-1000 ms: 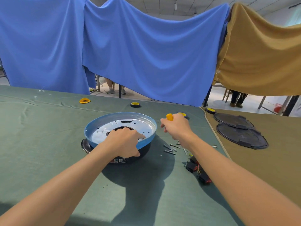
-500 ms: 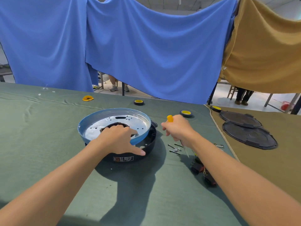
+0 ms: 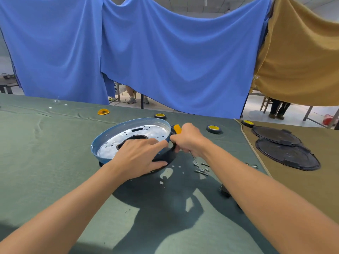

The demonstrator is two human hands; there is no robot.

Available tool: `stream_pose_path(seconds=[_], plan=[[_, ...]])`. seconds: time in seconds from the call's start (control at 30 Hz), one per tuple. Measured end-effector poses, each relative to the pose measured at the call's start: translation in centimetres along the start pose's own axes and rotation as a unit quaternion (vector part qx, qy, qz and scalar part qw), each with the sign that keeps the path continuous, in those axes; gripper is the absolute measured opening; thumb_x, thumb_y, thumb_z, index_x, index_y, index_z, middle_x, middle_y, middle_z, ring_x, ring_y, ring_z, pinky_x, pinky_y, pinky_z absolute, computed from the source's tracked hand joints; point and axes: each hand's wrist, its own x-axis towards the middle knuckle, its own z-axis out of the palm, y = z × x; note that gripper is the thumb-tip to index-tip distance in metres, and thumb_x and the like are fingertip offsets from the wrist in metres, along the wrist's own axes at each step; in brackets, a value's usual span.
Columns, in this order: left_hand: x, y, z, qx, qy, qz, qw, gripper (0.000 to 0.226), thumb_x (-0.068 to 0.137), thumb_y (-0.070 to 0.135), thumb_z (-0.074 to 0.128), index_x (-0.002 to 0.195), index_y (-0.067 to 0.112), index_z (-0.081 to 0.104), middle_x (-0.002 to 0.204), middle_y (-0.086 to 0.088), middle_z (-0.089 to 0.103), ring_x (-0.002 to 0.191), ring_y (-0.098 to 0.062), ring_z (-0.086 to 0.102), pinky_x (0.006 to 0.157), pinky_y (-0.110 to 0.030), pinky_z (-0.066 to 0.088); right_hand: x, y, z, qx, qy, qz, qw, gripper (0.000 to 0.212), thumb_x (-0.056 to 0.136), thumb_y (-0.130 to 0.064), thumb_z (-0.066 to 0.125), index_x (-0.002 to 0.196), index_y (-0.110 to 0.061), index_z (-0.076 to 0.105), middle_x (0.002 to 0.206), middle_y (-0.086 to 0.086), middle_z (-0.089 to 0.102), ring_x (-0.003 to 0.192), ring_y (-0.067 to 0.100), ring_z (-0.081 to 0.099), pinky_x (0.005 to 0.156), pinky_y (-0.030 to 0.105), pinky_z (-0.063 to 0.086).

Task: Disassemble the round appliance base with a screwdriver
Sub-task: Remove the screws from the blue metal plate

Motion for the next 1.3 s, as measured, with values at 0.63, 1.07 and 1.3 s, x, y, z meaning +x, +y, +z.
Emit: stream_pose_path(seconds=[0.63,1.07,1.3], plan=[[0.1,1.7,0.4,0.006,-0.106,-0.052,0.993,0.035,0.094,0.05,0.052,0.102,0.019,0.067,0.121,0.003,0.049,0.086,-0.025,0.06,0.063,-0.033,0.039,1.3,0.1,-4.7,0.033,0.19,-0.145,0.971,0.054,0.09,-0.049,0.048,0.05,-0.012,0.039,0.061,0.013,0.065,0.062,0.019,0.058,0.066,0.035,0.046],[-0.1,1.6,0.1,-0.019,-0.086,-0.054,0.995,0.034,0.095,0.048,0.052,0.104,0.019,0.066,0.108,0.001,0.046,0.107,-0.019,0.041,0.065,-0.032,0.034,2.7,-0.6,-2.0,-0.045,0.153,-0.2,0.967,0.051,0.086,-0.036,0.056,0.046,-0.016,0.031,0.043,0.003,0.042,0.068,0.029,0.059,0.068,0.041,0.05],[-0.1,1.4,-0.7,-0.053,-0.076,-0.082,0.992,0.028,0.094,0.048,0.053,0.079,0.025,0.05,0.097,0.007,0.037,0.105,-0.016,0.038,0.061,-0.033,0.032,3.6,-0.1,-0.5,-0.105,0.073,-0.14,0.982,0.052,0.085,-0.056,0.057,0.058,-0.015,0.043,0.065,0.009,0.057,0.08,0.03,0.059,0.074,0.044,0.053]])
